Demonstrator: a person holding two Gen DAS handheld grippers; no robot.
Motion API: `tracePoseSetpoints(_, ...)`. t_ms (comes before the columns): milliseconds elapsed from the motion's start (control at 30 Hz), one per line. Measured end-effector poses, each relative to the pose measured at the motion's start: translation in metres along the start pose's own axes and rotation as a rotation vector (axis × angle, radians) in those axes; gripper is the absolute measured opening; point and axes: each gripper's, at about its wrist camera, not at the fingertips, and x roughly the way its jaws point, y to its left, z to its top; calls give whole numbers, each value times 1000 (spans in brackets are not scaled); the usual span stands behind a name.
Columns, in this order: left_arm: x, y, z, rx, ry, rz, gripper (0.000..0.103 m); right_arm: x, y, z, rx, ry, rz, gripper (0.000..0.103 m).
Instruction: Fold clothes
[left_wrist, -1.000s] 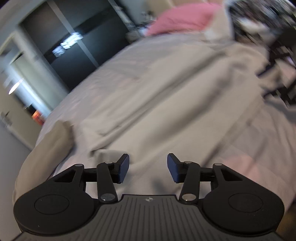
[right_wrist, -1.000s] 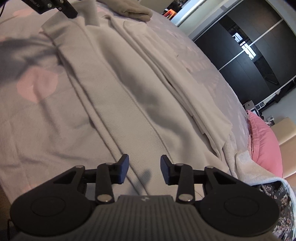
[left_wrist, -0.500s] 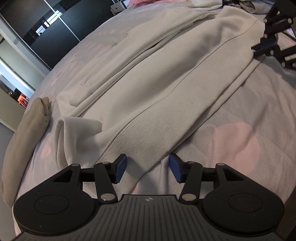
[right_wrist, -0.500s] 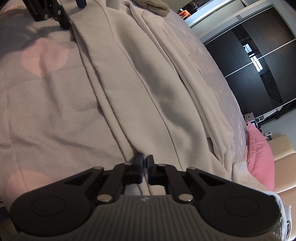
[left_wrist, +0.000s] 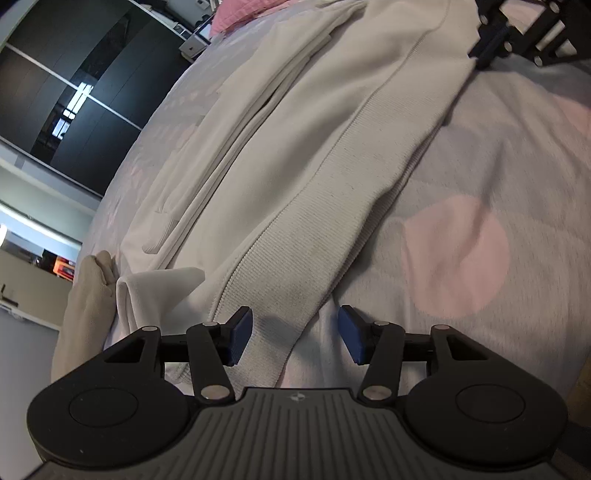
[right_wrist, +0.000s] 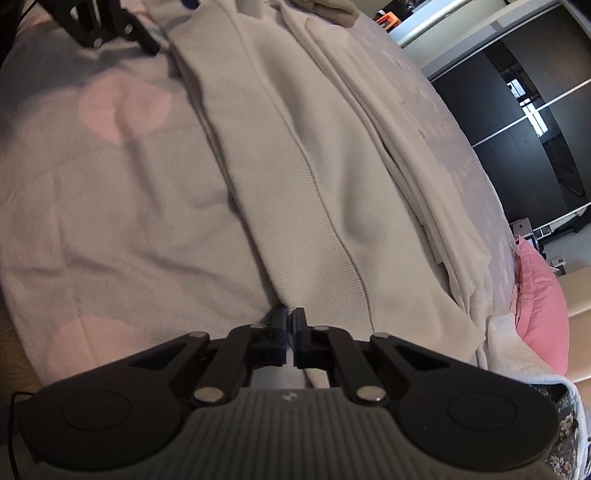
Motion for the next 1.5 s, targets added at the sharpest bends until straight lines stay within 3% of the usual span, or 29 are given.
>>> tracePoseSetpoints(67, 1, 0, -3, 32, 7, 13, 57, -4, 2, -1, -15, 5, -8, 10)
tracePoseSetpoints(167, 2, -2, -8, 120, 21, 35, 59, -13, -1, -4, -41, 5, -31, 35)
tracePoseSetpoints(400, 17, -22, -19, 364, 30, 100, 63, -17, -1, -16, -102, 63, -71, 36)
tracePoseSetpoints(533, 29, -20, -18, 380, 35, 116, 77, -11, 2, -22, -120, 107, -66, 36)
tracePoseSetpoints(767, 35, -26, -28, 497, 72, 161, 69, -10, 7, -29, -182, 127, -83, 38)
tracePoseSetpoints(1067, 43, -33, -27, 442, 45, 153, 68, -1, 15, -37, -244, 126, -122, 38)
tracePoseSetpoints(1167, 42, -31, -26, 428, 32, 173, 76, 4, 17, -34, -254, 117, -140, 39)
tracePoseSetpoints(1300, 44, -28, -21, 384, 35, 211, 85, 9, 16, -32, -254, 106, -159, 39)
tracePoseSetpoints(1500, 41, -35, -18, 369, 7, 312, 83, 10, 16, -35, -256, 91, -193, 39)
